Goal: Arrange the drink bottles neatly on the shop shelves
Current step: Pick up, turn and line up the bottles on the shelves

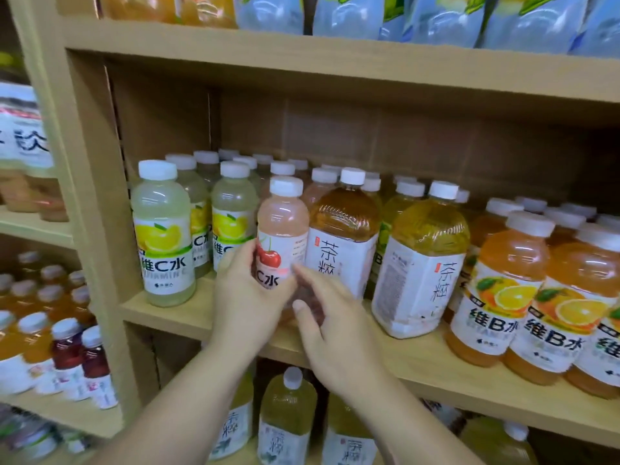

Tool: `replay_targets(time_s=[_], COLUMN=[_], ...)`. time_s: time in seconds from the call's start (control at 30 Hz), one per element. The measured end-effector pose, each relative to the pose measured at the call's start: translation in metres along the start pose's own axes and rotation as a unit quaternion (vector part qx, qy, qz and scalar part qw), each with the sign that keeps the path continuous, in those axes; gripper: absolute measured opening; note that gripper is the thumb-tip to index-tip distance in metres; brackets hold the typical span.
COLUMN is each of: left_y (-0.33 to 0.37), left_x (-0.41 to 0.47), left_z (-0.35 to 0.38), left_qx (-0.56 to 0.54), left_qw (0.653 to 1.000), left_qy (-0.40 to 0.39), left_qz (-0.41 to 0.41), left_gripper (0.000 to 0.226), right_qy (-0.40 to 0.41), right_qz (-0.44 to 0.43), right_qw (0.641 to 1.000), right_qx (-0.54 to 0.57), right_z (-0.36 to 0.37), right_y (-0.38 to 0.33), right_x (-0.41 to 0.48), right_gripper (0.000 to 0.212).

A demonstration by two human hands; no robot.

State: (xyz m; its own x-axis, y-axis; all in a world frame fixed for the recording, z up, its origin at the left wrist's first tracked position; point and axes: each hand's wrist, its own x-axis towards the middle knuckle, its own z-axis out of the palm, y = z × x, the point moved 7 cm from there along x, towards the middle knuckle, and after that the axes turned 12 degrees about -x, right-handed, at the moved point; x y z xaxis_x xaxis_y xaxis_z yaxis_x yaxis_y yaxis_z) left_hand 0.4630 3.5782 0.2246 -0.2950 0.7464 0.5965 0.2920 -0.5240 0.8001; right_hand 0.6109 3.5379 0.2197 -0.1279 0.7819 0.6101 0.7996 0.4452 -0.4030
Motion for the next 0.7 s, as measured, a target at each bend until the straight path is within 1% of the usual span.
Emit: replay_targets(time_s=[0.13, 0.2, 0.27, 0.33, 0.47, 0.7], left_y=[-0.009, -0.013, -0.017, -0.022, -0.022, -0.023], left_x=[0.004, 0.001, -0.002, 0.0, 0.012, 0.02], left_z=[-0.01, -0.015, -0.018, -0.019, -0.019, -0.015], left_qx=[0.029, 0.022, 0.015, 0.03, 0.067, 0.072], left_qw=[0.999, 0.998, 0.998, 0.997, 0.995, 0.994], left_qy=[-0.031, -0.035, -0.035, -0.033, -0.024, -0.043], left_qz=[0.028, 0.043, 0.047, 0.056, 0.064, 0.065], left_gripper=[0.054, 0.054, 0.062, 0.065, 0.057, 0.06], right_qy=[-0.001, -0.005, -0.013, -0.03, -0.063, -0.118], right_qz=[0.015, 0.015, 0.023, 0.034, 0.045, 0.063], right_qw=[1.0, 1.0, 1.0, 0.999, 0.997, 0.99], right_qx=[0.005, -0.001, -0.001, 0.0, -0.013, -0.04], right_z=[0.013, 0.016, 0.019, 0.026, 0.038, 0.05], right_y=[-0.005, -0.006, -0.004, -0.004, -0.009, -0.019], right_x=[0.0, 0.001, 0.003, 0.006, 0.01, 0.016], right_gripper=[0.052, 0.053, 0.055, 0.058, 0.056, 0.058])
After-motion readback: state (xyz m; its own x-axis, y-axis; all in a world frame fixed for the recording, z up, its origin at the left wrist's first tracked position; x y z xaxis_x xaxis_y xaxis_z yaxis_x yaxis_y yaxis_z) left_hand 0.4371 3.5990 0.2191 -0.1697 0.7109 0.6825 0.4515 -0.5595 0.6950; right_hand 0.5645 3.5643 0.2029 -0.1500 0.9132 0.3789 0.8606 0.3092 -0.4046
